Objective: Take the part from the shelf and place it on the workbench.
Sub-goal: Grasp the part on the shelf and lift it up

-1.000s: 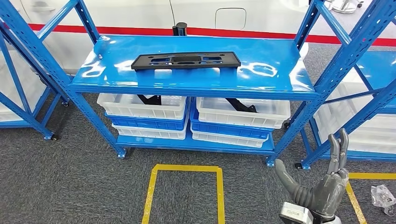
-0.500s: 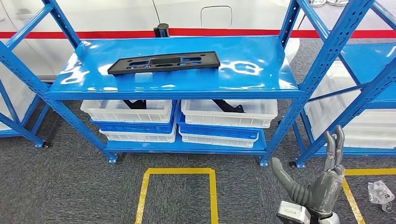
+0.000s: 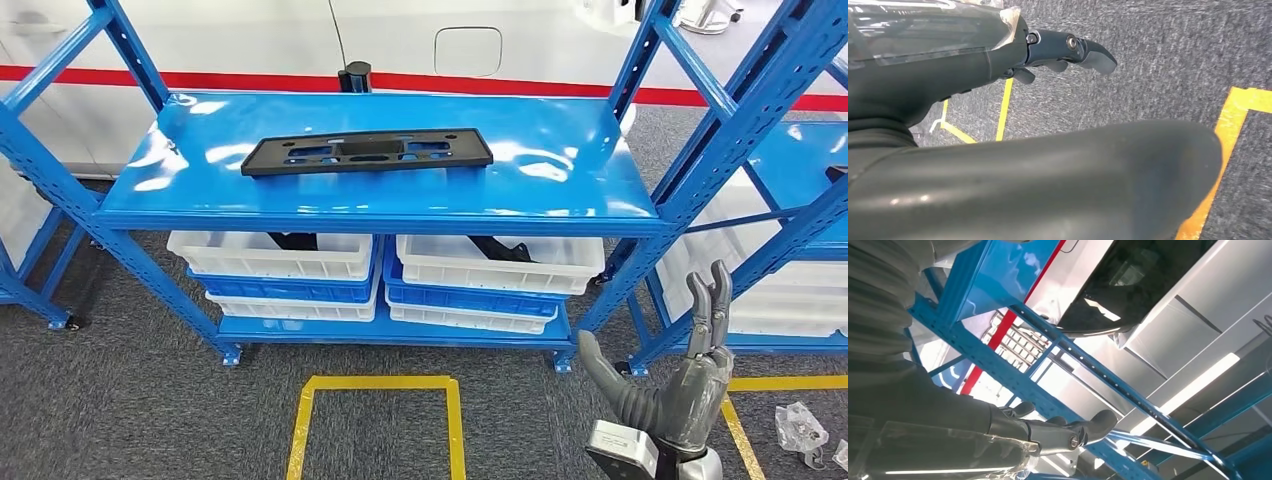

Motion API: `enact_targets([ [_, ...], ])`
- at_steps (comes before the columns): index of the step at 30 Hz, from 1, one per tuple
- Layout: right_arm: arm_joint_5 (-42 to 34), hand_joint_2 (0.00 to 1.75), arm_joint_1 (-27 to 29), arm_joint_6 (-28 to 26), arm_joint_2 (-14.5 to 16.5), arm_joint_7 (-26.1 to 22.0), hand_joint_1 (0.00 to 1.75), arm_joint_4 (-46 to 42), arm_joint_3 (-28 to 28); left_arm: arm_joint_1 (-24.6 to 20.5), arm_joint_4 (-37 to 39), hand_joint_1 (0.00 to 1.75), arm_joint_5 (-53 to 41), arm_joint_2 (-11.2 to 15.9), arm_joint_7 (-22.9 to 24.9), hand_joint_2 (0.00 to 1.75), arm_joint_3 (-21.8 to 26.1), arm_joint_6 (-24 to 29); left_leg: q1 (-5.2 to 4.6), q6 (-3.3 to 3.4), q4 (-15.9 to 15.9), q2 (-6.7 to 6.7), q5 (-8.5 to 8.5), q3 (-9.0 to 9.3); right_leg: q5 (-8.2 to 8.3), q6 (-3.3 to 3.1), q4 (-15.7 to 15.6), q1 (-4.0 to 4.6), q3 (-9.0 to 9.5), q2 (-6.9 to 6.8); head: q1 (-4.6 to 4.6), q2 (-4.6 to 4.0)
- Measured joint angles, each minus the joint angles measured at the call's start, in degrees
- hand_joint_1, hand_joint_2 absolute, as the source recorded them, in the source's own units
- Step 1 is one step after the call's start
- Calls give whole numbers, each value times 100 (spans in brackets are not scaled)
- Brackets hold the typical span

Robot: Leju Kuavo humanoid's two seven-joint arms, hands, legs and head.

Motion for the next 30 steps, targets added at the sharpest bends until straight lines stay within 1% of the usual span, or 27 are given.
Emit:
enact_targets([
  [1, -1, 175, 0, -1, -5, 0, 0, 8, -1, 4, 2, 0, 0, -5, -2, 0, 2, -1, -4, -6, -2, -1, -54, 48, 254, 28, -362, 18, 76, -29, 2, 0],
  [2, -6, 175, 4, -4, -9, 3, 0, 21, -1, 5, 4, 0, -2, -11, -5, 0, 4, -1, -10, -27, -6, 1, -124, 104, 465, -7, -684, 50, 151, -65, 1, 0],
  [3, -10, 175, 8, -7, -13, 6, 0, 31, -1, 5, 7, 0, -3, -19, -5, 0, 7, -2, -11, -60, -24, 4, -183, 146, 612, -74, -883, 86, 217, -95, -4, 0],
  [4, -14, 175, 13, -11, -16, 8, 0, 40, -3, 7, 10, 0, -5, -26, -5, 0, 9, -2, -11, -92, -15, 12, -215, 193, 692, -162, -994, 108, 255, -112, -10, 0],
  [5, -19, 175, 14, -16, -18, 11, 0, 46, -5, 5, 11, 0, -8, -32, -6, 0, 10, -3, -12, -125, 14, 20, -220, 245, 682, -251, -1030, 118, 306, -104, -11, 0],
  [6, -18, 175, 11, -21, -18, 9, 0, 46, -9, -2, 11, 0, -9, -37, -6, 0, 10, -4, -7, -149, 153, 24, -185, 228, 676, -303, -1075, 95, 404, -84, -12, 0],
  [7, -17, 175, 5, -26, -18, 7, 0, 47, -12, -10, 11, 0, -10, -41, -8, 0, 10, -4, 0, -168, 383, 23, -149, 154, 650, -357, -1115, 61, 494, -69, -16, 0],
  [8, -16, 175, -3, -30, -15, 5, 0, 48, -13, -22, 10, 0, -11, -45, -10, 0, 10, -5, 15, -193, 664, 14, -148, -1, 611, -408, -1139, 33, 596, -59, -16, 0],
  [9, -11, 175, -4, -33, -11, 3, 0, 51, -13, -31, 10, 0, -14, -45, -11, 0, 10, -4, 36, -223, 996, 5, -201, -215, 563, -447, -1161, 7, 687, -54, -24, 0],
  [10, -8, 175, -5, -34, -10, 2, 0, 53, -13, -33, 10, 0, -15, -45, -10, 0, 10, 1, 62, -254, 1265, -1, -315, -429, 517, -465, -1164, -4, 735, -49, -29, 0],
  [11, -6, 175, -3, -35, -8, 3, 0, 59, -14, -26, 10, 0, -20, -44, -7, 0, 10, 22, 98, -295, 1467, -3, -464, -664, 454, -455, -1165, -24, 798, -32, -27, 0],
  [12, -4, 175, 0, -36, -7, 3, 0, 66, -15, -17, 10, 0, -26, -43, -4, 0, 10, 50, 135, -337, 1556, -2, -578, -847, 387, -428, -1165, -46, 865, -12, -29, 0],
  [13, -4, 175, 3, -36, -7, 4, 0, 74, -17, -8, 10, 0, -31, -42, -2, 0, 10, 83, 172, -382, 1504, 0, -606, -960, 318, -396, -1165, -77, 936, 10, -28, 0],
  [14, -2, 175, 4, -36, -7, 7, 0, 83, -19, -1, 10, 0, -36, -42, -1, 0, 10, 117, 211, -431, 1312, 1, -514, -1004, 242, -356, -1164, -114, 1018, 31, -29, 0],
  [16, 10, 175, 3, -34, -7, 13, 0, 100, -21, 5, 15, 0, -44, -55, -4, 0, 10, 163, 271, -529, 652, 52, 65, -878, 81, -248, -1162, -159, 1202, 48, -44, 0],
  [17, 20, 175, 0, -33, -7, 17, 0, 108, -23, 5, 18, 0, -48, -62, -6, 0, 10, 176, 274, -541, 429, 92, 247, -818, 6, -185, -1176, -164, 1280, 51, -56, 0],
  [18, 34, 175, -5, -31, -6, 21, 0, 114, -25, 0, 21, 0, -51, -70, -9, 0, 10, 185, 265, -528, 300, 123, 372, -763, -55, -122, -1204, -161, 1345, 50, -58, 0],
  [20, 110, 175, -18, -23, -5, 37, 0, 126, -27, -5, 25, 0, -49, -78, -12, 0, 11, 191, 223, -393, 295, 120, 329, -674, -42, 23, -1207, -151, 1429, 42, -45, 1],
  [21, 173, 175, -28, -12, -5, 52, 0, 135, -26, -6, 25, 0, -46, -83, -13, 0, 11, 196, 216, -337, 264, 104, 359, -608, -14, 70, -1140, -157, 1445, 29, -31, 1],
  [22, 259, 175, -43, 6, -5, 72, 0, 146, -23, -5, 26, 0, -45, -88, -13, 0, 12, 201, 210, -285, 231, 93, 365, -549, 23, 104, -973, -160, 1397, 15, -26, 1],
  [23, 351, 175, -63, 32, -5, 102, 0, 159, -17, -10, 25, 0, -44, -90, -14, 0, 11, 207, 206, -252, 202, 87, 348, -502, 19, 92, -720, -163, 1239, 2, -14, 1],
  [24, 450, 175, -83, 66, -7, 132, 0, 180, -9, -16, 25, 0, -44, -92, -14, 0, 11, 214, 191, -220, 179, 82, 327, -463, -27, 62, -392, -151, 1017, -9, -6, 0],
  [26, 635, 175, -117, 119, -13, 198, 0, 241, 20, -25, 25, 0, -44, -96, -14, 0, 11, 230, 153, -158, 135, 56, 264, -387, -276, -19, 241, -102, 471, -14, 9, 1],
  [27, 708, 175, -135, 132, -20, 228, 0, 287, 50, -26, 25, 0, -43, -98, -14, 0, 12, 240, 128, -135, 120, 37, 220, -331, -405, -48, 383, -73, 260, -14, 11, 1],
  [28, 767, 175, -156, 134, -29, 251, 0, 334, 84, -24, 25, 0, -43, -101, -14, 0, 13, 251, 101, -118, 114, 18, 169, -265, -452, -50, 361, -43, 127, -14, 13, 1],
  [29, 815, 175, -180, 134, -39, 269, 0, 379, 118, -24, 25, 0, -44, -103, -14, 0, 13, 271, 75, -106, 112, 1, 114, -188, -368, -38, 166, -13, 74, -15, 14, 1],
  [30, 865, 175, -206, 134, -49, 287, 0, 422, 152, -24, 25, 0, -51, -105, -16, 0, 13, 302, 50, -98, 110, -11, 55, -106, -146, -16, -166, 21, 82, -18, 15, 1],
])
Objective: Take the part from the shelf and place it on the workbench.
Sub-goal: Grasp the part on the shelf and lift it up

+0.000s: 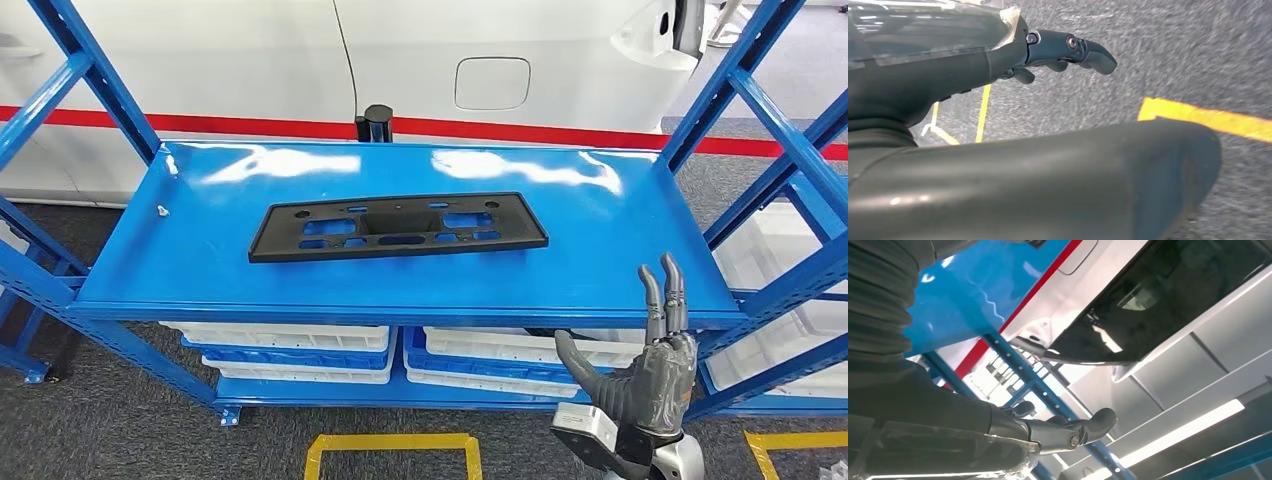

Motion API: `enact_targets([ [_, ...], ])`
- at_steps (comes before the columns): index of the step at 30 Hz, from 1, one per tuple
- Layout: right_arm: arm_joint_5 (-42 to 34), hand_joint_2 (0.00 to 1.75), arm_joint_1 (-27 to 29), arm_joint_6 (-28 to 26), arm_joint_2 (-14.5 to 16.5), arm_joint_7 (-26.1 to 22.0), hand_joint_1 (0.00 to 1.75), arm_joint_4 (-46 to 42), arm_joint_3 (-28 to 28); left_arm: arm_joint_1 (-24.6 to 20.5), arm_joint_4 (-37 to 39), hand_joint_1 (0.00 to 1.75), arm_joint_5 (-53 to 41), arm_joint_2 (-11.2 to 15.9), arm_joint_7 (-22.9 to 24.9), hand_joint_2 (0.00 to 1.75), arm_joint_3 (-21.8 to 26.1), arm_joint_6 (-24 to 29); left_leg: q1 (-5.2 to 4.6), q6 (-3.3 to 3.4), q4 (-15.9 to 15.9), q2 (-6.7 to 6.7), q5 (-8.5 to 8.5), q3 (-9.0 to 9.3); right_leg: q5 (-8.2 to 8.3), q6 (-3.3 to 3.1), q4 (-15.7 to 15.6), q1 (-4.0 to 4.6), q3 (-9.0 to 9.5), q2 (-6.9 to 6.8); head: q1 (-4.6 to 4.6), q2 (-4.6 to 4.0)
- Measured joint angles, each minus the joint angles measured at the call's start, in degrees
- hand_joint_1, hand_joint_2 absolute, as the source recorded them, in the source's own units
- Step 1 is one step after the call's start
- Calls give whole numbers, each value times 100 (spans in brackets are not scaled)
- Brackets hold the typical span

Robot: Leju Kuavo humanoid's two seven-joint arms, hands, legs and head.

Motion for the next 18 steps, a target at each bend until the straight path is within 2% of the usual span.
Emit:
enact_targets([
  [1, 62, 175, -20, 2, -14, 18, 0, 36, 32, -1, 1, 0, -10, -7, -2, 0, -1, 36, -21, 1, 0, -9, -57, 72, 305, 2, -313, 34, 34, -4, -4, 0],
  [2, 142, 175, -47, 10, -29, 49, 0, 78, 68, -1, 2, 0, -28, -13, -4, 0, -1, 76, -35, -5, 1, -17, -113, 133, 542, -39, -557, 64, 71, -22, -14, -1],
  [4, 356, 175, -112, 43, -74, 139, 0, 175, 171, -1, 5, 0, -64, -29, -1, 0, -3, 135, -50, -43, 0, -17, -212, 180, 828, -166, -744, 119, 169, -41, -31, 0],
  [5, 480, 175, -157, 65, -99, 195, 0, 226, 235, 1, 6, 0, -79, -33, 2, 0, -4, 154, -50, -38, -14, -8, -240, 200, 844, -214, -773, 127, 217, -45, -34, 0],
  [6, 597, 175, -201, 84, -124, 249, 0, 279, 311, -1, 8, 0, -89, -39, 4, 0, -5, 165, -47, -39, -32, 5, -252, 211, 888, -228, -795, 137, 259, -35, -34, 0],
  [8, 779, 175, -272, 107, -169, 330, 0, 383, 453, -14, 10, 0, -101, -44, 5, 0, -7, 176, -37, -19, -77, 17, -249, 255, 895, -232, -813, 133, 276, -29, -35, -1],
  [13, 1303, 175, -402, 191, -275, 521, 0, 681, 777, -20, 11, 0, -114, -44, 28, 0, -9, 176, -49, -55, -190, 15, -266, 319, 847, -300, -825, 122, 280, -30, -42, -1],
  [18, 1590, 175, -637, 289, -394, 614, 0, 1108, 1209, -25, 11, 0, -116, -44, 92, 0, -9, 207, -48, -71, -228, 17, -275, 339, 832, -322, -827, 122, 285, -27, -41, -1],
])
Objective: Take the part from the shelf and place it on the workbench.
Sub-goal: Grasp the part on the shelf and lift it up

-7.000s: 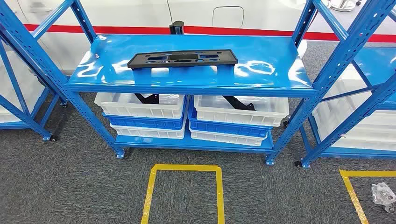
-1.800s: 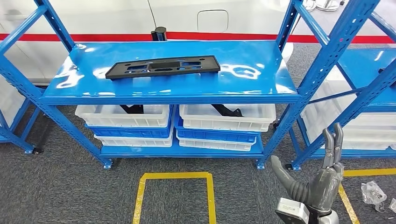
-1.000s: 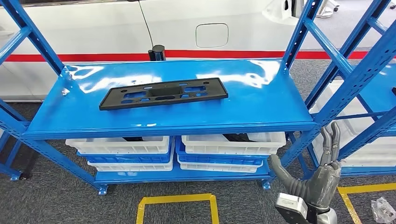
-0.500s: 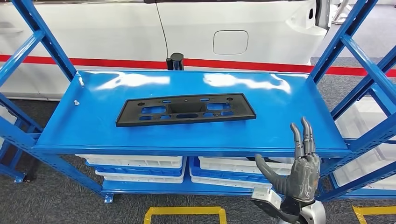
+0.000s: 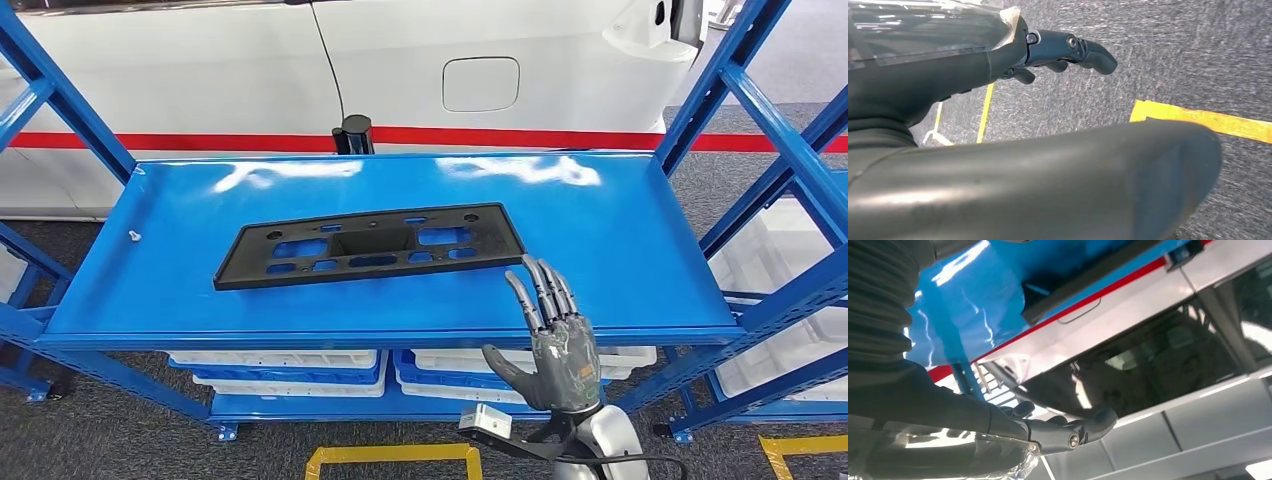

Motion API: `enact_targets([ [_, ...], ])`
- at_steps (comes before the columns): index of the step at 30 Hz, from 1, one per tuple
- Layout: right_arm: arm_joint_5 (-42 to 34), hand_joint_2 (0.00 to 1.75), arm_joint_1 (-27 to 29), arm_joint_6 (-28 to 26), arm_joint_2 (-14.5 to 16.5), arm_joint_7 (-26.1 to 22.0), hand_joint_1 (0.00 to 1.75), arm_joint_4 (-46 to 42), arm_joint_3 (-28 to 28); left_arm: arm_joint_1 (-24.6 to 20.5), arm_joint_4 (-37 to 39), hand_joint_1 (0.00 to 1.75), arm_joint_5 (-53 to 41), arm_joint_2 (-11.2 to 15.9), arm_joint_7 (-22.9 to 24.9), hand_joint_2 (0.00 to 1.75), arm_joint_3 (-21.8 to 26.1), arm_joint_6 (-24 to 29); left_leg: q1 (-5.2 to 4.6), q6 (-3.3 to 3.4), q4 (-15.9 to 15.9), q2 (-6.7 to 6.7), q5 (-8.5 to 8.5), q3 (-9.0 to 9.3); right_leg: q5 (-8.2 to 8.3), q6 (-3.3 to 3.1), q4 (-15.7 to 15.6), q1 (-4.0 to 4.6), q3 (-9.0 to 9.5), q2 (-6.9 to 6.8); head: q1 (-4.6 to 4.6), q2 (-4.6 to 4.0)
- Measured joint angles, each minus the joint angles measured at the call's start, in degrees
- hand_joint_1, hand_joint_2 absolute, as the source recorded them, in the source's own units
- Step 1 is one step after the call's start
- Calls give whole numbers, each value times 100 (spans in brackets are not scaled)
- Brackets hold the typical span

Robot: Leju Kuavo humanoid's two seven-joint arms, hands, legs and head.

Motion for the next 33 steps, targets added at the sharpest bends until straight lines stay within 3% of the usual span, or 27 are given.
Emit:
enact_targets([
  [12, -173, 175, -737, 26, -237, 52, 0, 1154, 740, 8, 5, 0, 38, -10, 11, 0, 0, 62, -2, -25, -7, 2, 10, 43, -4, -9, 1, -1, 47, -1, 2, 0],
  [25, -204, 175, -1218, -254, -345, 206, 0, 1775, 810, 8, 9, 0, -18, -10, 23, 0, -23, -9, -9, -25, -6, 3, 8, 47, -4, -8, -6, -7, 54, -1, 3, 0],
  [33, -72, 175, -1821, -527, -335, 264, 0, 2374, 746, 8, 9, 0, -72, -10, 31, 0, -79, 16, -10, -26, -5, 5, 8, 53, -3, -7, -7, -8, 58, -1, 2, 0],
])
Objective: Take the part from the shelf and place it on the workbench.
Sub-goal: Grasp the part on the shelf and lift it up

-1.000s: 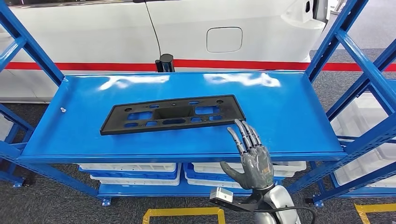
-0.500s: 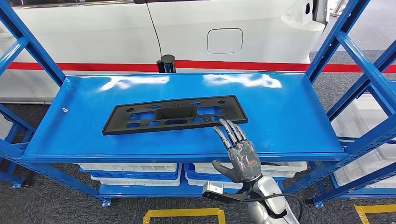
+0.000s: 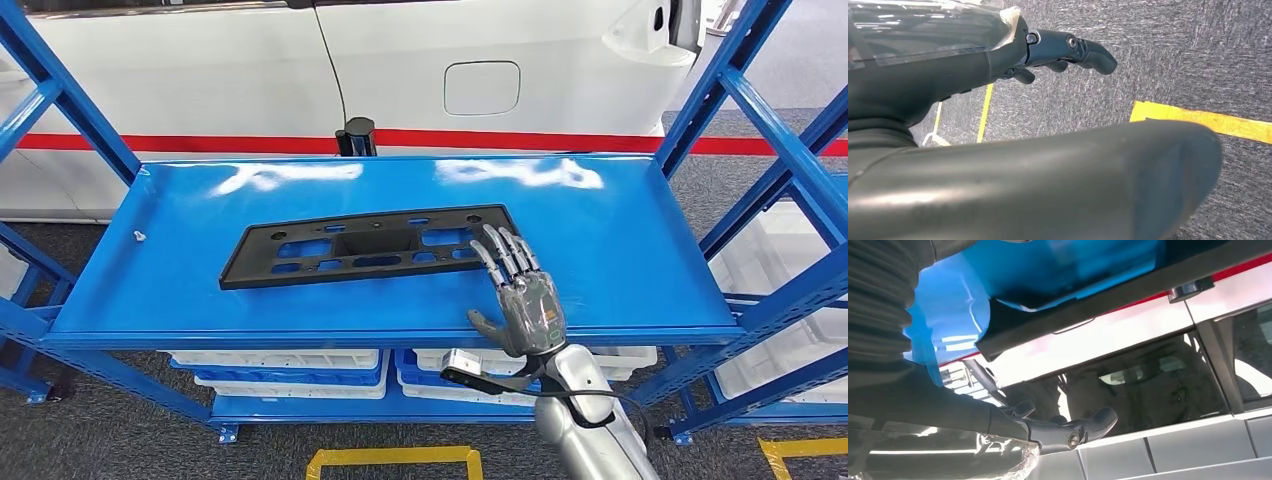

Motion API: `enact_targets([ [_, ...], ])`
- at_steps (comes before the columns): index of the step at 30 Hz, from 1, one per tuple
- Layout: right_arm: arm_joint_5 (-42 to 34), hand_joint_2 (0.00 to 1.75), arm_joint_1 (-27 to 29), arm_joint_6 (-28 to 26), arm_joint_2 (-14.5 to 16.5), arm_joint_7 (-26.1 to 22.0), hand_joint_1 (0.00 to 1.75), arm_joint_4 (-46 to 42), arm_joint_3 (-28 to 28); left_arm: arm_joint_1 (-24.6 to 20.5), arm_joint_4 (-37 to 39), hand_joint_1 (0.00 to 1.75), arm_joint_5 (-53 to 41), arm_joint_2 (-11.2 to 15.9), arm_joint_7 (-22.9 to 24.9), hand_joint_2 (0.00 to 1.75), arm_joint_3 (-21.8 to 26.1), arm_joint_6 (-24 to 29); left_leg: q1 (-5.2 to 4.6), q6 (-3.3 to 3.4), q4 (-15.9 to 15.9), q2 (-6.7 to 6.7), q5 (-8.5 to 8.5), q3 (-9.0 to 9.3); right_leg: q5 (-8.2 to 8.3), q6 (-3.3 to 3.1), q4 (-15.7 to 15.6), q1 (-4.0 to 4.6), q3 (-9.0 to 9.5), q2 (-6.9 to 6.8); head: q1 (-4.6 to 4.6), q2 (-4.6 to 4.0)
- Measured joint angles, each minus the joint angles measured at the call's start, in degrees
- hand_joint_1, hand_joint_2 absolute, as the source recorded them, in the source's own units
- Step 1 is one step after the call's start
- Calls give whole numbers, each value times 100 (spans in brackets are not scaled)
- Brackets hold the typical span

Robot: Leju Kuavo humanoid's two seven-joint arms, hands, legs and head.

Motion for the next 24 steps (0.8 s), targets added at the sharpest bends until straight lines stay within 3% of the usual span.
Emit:
enact_targets([
  [24, -77, 175, -495, -34, 336, -68, 0, 825, -8, -1, 2, 0, -93, 2, -25, 0, -53, 45, 0, 0, 0, -1, 0, 0, 0, 0, 1, 1, 1, 0, 1, 0],
])
